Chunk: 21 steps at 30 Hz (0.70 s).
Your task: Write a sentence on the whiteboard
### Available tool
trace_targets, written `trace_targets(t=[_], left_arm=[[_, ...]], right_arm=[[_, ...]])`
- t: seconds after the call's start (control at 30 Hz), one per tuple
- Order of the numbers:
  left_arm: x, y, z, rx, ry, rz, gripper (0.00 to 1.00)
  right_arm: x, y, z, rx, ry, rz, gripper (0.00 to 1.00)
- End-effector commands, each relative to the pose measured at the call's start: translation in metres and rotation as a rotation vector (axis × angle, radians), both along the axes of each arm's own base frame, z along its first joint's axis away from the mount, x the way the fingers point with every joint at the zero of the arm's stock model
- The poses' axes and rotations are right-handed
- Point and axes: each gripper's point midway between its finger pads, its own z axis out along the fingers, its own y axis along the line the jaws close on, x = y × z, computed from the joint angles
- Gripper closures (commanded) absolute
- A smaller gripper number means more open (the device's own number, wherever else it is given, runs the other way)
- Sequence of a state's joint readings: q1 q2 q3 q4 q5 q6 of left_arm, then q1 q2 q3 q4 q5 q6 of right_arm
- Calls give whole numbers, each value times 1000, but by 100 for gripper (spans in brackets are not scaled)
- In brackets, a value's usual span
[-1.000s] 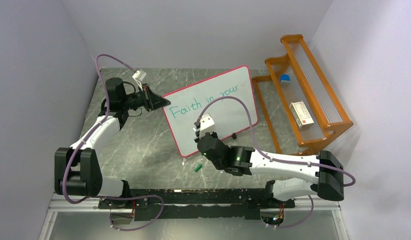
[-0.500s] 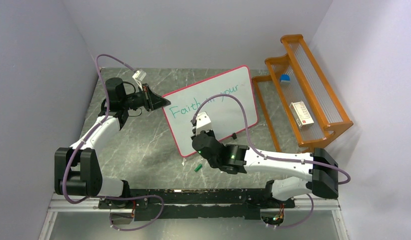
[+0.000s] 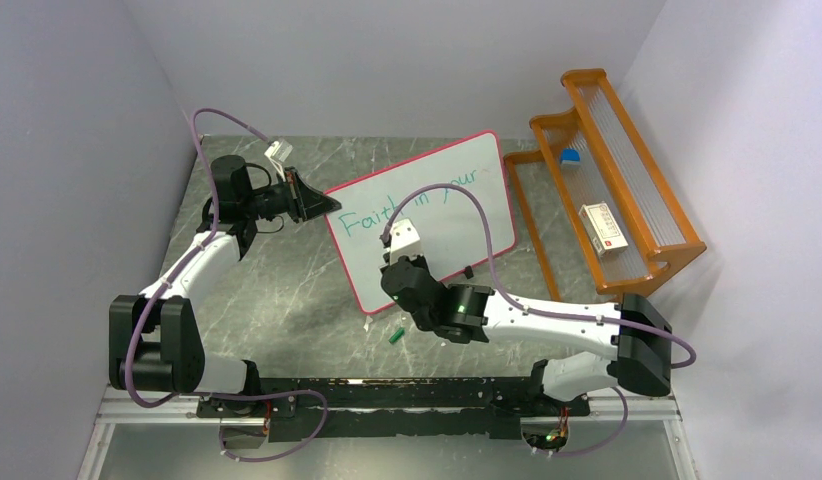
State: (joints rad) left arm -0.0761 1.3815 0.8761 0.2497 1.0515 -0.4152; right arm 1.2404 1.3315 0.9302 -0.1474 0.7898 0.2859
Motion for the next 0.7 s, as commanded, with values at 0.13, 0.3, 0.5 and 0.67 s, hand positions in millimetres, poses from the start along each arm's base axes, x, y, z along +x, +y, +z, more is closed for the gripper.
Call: trace_targets(t=[0.13,0.3,0.5,0.67], left_arm=[[0,-1,-26,54,50,22,95],[-1,-1,-25,53,49,18,95],[-1,-1,-25,53,49,18,95],[0,-1,-25,55,47,21,95]], right_arm=[[8,4,4,10,2,-13,100],[12,4,4,11,4,-18,100],[13,6,4,13,3,-13,100],[14,10,8,21,-3,1,100]])
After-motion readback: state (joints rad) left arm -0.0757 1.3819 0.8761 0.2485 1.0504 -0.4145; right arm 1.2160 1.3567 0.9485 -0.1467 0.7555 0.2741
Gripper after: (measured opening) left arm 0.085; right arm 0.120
